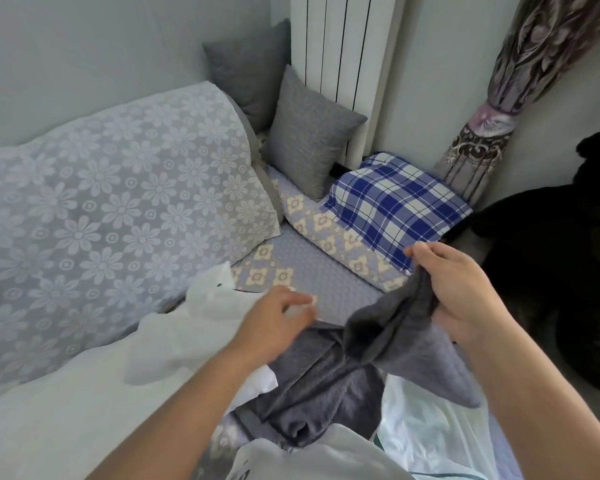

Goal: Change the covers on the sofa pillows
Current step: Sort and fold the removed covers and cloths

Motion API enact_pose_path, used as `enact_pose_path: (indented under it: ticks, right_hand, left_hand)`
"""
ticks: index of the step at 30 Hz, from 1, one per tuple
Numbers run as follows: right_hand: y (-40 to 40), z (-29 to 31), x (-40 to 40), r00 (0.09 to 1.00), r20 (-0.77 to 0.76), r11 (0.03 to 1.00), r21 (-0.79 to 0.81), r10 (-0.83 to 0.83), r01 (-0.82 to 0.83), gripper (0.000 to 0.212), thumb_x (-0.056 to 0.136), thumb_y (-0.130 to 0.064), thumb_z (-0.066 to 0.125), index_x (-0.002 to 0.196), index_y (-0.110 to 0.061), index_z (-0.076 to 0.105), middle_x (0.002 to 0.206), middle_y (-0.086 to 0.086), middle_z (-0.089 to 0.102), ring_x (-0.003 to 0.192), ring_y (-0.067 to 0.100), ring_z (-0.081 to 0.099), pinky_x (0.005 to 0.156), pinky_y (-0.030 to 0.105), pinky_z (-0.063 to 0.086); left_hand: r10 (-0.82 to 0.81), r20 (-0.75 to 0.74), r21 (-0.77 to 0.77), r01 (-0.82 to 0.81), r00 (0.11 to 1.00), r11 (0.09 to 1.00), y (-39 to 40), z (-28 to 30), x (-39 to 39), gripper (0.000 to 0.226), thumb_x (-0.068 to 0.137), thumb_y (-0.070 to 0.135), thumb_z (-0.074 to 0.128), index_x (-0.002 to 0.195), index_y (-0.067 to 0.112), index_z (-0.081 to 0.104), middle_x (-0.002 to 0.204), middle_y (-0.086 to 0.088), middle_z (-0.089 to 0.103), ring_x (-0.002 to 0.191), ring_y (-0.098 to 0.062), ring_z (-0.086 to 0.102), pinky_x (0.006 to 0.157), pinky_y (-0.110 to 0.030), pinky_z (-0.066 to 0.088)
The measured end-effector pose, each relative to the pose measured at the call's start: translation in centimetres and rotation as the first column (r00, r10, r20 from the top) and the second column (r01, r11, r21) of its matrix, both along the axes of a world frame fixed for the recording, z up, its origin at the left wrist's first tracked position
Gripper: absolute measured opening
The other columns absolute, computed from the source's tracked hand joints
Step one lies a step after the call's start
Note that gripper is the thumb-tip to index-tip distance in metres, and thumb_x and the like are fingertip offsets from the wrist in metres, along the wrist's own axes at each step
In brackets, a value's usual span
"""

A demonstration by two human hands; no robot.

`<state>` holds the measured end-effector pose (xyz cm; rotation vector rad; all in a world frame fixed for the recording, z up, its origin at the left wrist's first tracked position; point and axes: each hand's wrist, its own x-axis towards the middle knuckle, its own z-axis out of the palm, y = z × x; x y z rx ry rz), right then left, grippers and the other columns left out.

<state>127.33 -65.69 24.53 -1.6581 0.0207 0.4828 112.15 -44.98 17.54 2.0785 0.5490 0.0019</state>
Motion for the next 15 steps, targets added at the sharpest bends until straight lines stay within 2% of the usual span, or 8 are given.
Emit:
enact_pose_path:
  ticks: [2,3,5,6,8,9,12,15]
  right_hand:
    - [1.3,1.7,-1.2,0.992,-0.009,0.99,0.065,0.123,-0.122,0.02,0.1,-0.032,0.059,0.099,-0.02,0.075,0.083,-0.001,0.065,0.071,0.012,0.064,0.068,0.031,0.05]
    - [2.1,2.3,-2.0,0.979,-0.024,0.976,0.09,0.203,-0.2,0.02,0.101,-0.03,0.057,0.103,-0.019,0.074,0.087,0.0,0.068,0.075,0.011,0.066,0.07,0.03,0.052]
    - [3.8,2.9,-3.3,0.939,-0.043,0.935,0.12,0.34,-0.333,0.022,0.103,-0.028,0.053,0.109,-0.02,0.072,0.095,0.003,0.069,0.081,0.013,0.066,0.075,0.033,0.055]
    - [4.5,2.7,-3.5,0.927,-0.011,0.924,0.088,0.375,-0.373,0.025,0.105,-0.028,0.049,0.112,-0.02,0.071,0.095,0.002,0.071,0.084,0.013,0.066,0.08,0.035,0.055]
    - [5.0,2.1,-2.9,0.903,0.189,0.919,-0.166,0.385,-0.357,0.028,0.107,-0.028,0.043,0.12,-0.021,0.066,0.095,-0.006,0.075,0.091,0.01,0.067,0.089,0.028,0.052]
    - [4.8,1.5,-2.4,0.869,0.32,0.905,-0.325,0.379,-0.275,0.029,0.108,-0.028,0.041,0.126,-0.024,0.063,0.099,-0.008,0.075,0.096,0.008,0.066,0.089,0.025,0.049]
    - [2.2,-1.6,-0.3,0.784,0.52,0.84,-0.542,0.339,-0.003,0.034,0.105,-0.019,0.042,0.135,-0.025,0.057,0.104,0.0,0.073,0.092,0.022,0.067,0.084,0.037,0.054]
    - [-1.7,-4.5,2.1,0.822,0.535,0.805,-0.566,0.195,0.177,0.02,0.103,-0.02,0.045,0.109,-0.025,0.063,0.093,0.007,0.069,0.082,0.029,0.064,0.074,0.036,0.05]
  left_hand:
    - [-0.156,0.0,0.035,0.156,0.988,0.987,-1.5,0.0,0.8,0.061,0.082,0.06,0.072,0.136,0.035,0.059,0.133,0.017,0.048,0.126,0.002,0.046,0.11,-0.025,0.035]
    - [-0.222,0.033,0.073,0.219,0.975,0.973,-2.1,0.4,1.3,0.059,0.08,0.06,0.073,0.133,0.041,0.058,0.128,0.016,0.05,0.121,0.004,0.047,0.107,-0.025,0.038]
    - [-0.302,0.1,0.143,0.286,0.948,0.947,-2.7,1.4,2.2,0.023,0.083,0.055,0.073,0.1,0.043,0.062,0.099,0.009,0.06,0.094,-0.002,0.057,0.086,-0.029,0.048]
    - [-0.334,0.113,0.148,0.317,0.936,0.937,-2.7,2.1,2.5,0.02,0.088,0.053,0.07,0.086,0.036,0.06,0.086,0.005,0.062,0.083,-0.008,0.059,0.076,-0.033,0.049]
    - [-0.401,0.007,0.14,0.396,0.916,0.907,-1.6,2.7,2.5,0.032,0.096,0.053,0.059,0.077,0.027,0.058,0.077,0.004,0.065,0.074,-0.014,0.062,0.07,-0.032,0.048]
    - [-0.397,-0.052,0.137,0.4,0.917,0.906,-1.0,2.8,2.2,0.034,0.1,0.053,0.052,0.078,0.028,0.06,0.078,0.006,0.066,0.075,-0.012,0.064,0.069,-0.029,0.047]
    - [-0.177,-0.045,0.073,0.18,0.983,0.981,1.7,2.1,0.9,0.029,0.104,0.048,0.046,0.096,0.031,0.068,0.086,0.005,0.073,0.079,-0.007,0.067,0.072,-0.028,0.047]
    - [0.208,0.06,0.03,-0.21,0.976,0.977,5.6,0.2,0.1,0.017,0.104,0.036,0.051,0.103,0.031,0.067,0.091,0.009,0.074,0.084,-0.01,0.069,0.081,-0.027,0.051]
